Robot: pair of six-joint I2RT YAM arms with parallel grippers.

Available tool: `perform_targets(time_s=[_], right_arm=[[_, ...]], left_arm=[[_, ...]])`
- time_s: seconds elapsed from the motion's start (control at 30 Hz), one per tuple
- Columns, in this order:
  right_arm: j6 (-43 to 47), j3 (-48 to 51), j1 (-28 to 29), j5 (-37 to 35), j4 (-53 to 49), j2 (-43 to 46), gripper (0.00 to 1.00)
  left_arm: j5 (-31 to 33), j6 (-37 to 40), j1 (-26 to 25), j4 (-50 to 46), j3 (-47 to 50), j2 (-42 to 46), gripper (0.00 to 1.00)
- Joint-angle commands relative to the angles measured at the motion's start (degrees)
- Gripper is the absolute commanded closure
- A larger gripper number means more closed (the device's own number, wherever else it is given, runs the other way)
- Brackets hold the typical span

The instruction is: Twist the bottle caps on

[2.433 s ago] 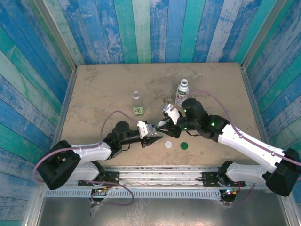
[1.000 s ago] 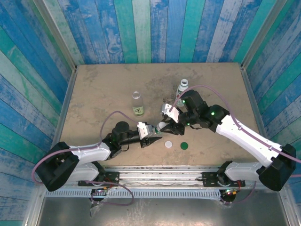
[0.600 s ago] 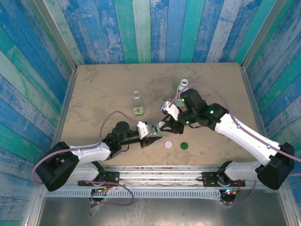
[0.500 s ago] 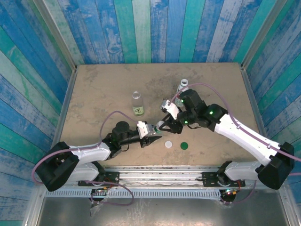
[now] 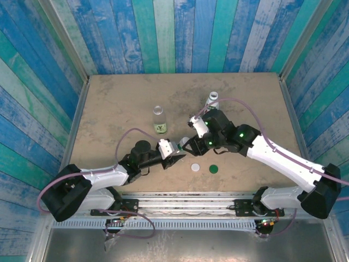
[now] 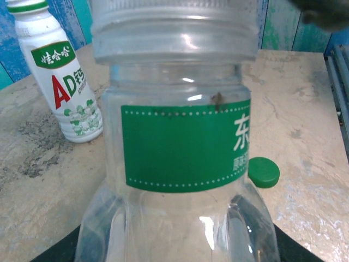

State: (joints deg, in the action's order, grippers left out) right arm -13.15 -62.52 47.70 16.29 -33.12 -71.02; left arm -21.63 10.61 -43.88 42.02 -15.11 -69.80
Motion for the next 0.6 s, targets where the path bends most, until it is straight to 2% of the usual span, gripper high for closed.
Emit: perform_targets(time_s=[0.0, 0.07, 0.17, 0.33, 0.57], right_arm=[[13.9, 2.6, -2.6, 7.5, 2.9, 5.5, 0.37], [19.7, 5.7, -3.5, 10.3, 6.9, 9.9, 0.30], [23.1, 10.7, -5.5, 12.4, 15.2, 15.8, 0.23], [22.1, 15.1, -9.9, 24.3, 23.5, 18.7, 0.23], [17.6, 14.8, -10.6, 27.8, 25.9, 15.3, 0.29]], left_arm=[[-2.9, -3.8, 0.0, 3.2, -2.7, -1.8, 0.63], [-7.1, -5.0, 0.0, 3.8, -3.9, -4.3, 0.64], [-12.8, -7.1, 0.0, 6.6, -4.7, -5.5, 0.64], [-15.8, -8.6, 0.0, 8.2, -6.3, -5.7, 0.64], [-17.8, -6.1, 0.0, 5.0, -8.0, -4.6, 0.64]])
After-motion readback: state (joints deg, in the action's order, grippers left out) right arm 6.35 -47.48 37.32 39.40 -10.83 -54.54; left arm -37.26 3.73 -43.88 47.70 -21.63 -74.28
